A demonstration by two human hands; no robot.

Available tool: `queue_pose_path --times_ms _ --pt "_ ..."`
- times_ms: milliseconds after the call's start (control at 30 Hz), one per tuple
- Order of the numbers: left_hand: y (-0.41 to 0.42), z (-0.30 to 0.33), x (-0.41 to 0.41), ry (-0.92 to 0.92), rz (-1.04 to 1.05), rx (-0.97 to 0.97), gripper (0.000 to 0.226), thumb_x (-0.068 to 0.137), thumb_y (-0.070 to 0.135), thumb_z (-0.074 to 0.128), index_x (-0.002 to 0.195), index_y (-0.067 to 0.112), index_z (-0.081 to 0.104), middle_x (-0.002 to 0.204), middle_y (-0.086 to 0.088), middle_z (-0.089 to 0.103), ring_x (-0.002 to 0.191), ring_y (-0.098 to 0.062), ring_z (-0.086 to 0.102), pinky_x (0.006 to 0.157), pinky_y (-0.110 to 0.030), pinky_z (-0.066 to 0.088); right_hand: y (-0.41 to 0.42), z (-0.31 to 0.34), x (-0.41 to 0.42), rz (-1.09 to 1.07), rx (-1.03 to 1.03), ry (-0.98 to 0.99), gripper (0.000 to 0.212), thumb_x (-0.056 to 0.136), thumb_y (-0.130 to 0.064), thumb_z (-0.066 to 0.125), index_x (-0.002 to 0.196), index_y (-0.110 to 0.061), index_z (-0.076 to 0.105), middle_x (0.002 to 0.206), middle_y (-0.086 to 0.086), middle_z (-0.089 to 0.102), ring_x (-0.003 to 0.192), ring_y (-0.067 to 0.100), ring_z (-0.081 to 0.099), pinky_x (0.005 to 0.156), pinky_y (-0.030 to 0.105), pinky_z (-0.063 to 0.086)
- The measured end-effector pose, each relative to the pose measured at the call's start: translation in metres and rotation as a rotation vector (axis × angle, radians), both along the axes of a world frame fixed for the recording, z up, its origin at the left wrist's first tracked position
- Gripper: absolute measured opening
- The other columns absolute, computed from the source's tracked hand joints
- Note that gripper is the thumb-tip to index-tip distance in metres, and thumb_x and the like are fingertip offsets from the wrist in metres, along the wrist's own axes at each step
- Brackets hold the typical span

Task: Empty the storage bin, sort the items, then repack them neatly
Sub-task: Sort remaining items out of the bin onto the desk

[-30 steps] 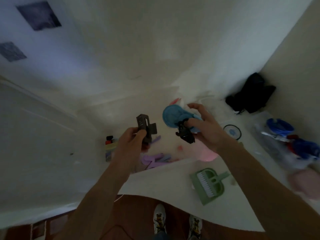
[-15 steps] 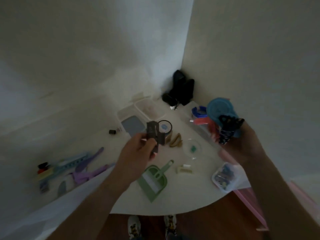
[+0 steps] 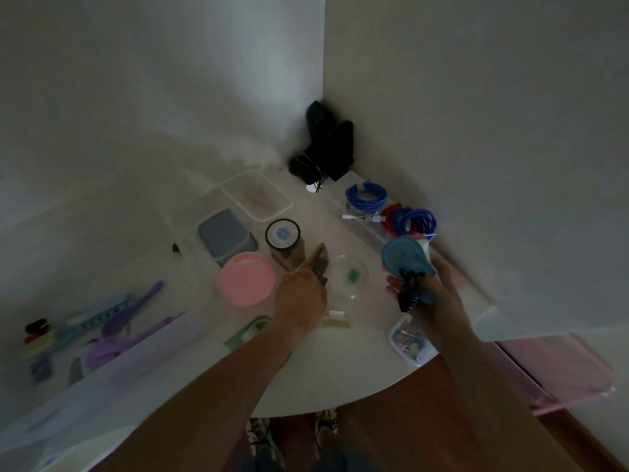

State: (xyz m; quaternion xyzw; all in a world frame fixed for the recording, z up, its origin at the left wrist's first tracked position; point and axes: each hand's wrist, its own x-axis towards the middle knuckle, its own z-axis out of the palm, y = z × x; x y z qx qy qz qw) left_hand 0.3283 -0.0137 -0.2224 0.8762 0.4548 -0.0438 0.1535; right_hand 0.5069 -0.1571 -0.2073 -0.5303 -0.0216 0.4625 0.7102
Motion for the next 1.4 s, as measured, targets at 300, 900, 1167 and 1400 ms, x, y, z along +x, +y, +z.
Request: queue_pose_path --times_ms 300,900,1167,1400 --pt "0.029 -0.043 0.022 0.116 0.098 -0.122 0.024 0.098 0.020 0.047 0.117 0.007 0.053 0.112 -0.016 0.067 0.100 -0.034 0.066 0.081 -0.037 0.050 0.032 -0.034 -0.003 -0.180 -0.106 0.171 0.048 0.092 0.002 0.052 0.130 -0.026 0.043 0.116 0.022 0.059 0.100 0.042 0.065 0.097 0.063 0.045" --pt "0.011 -0.046 -0.001 -0.408 -0.005 0.001 0.027 0.092 0.017 0.052 0.117 0.012 0.062 0.110 -0.011 0.065 0.097 -0.029 0.062 0.083 -0.035 0.048 0.042 -0.045 -0.040 -0.236 -0.304 0.133 0.049 0.089 -0.001 0.058 0.132 -0.019 0.042 0.120 0.010 0.057 0.097 0.022 0.065 0.081 0.039 0.058" --pt "0.019 -0.044 0.057 -0.564 -0.031 -0.471 0.046 0.100 0.011 0.044 0.146 0.014 0.041 0.140 -0.008 0.053 0.126 -0.021 0.053 0.106 -0.039 0.045 0.051 -0.050 -0.037 -0.173 -0.311 0.209 0.046 0.090 -0.001 0.057 0.131 -0.020 0.053 0.122 0.011 0.064 0.105 0.027 0.063 0.074 0.037 0.058" --pt "0.034 -0.054 0.083 -0.438 0.042 -0.603 0.054 0.084 0.017 0.067 0.134 0.025 0.048 0.124 -0.004 0.053 0.113 -0.019 0.056 0.097 -0.036 0.052 0.054 -0.051 -0.033 -0.161 -0.391 0.224 0.043 0.095 0.000 0.050 0.134 -0.016 0.052 0.123 0.017 0.063 0.107 0.035 0.063 0.080 0.049 0.057"
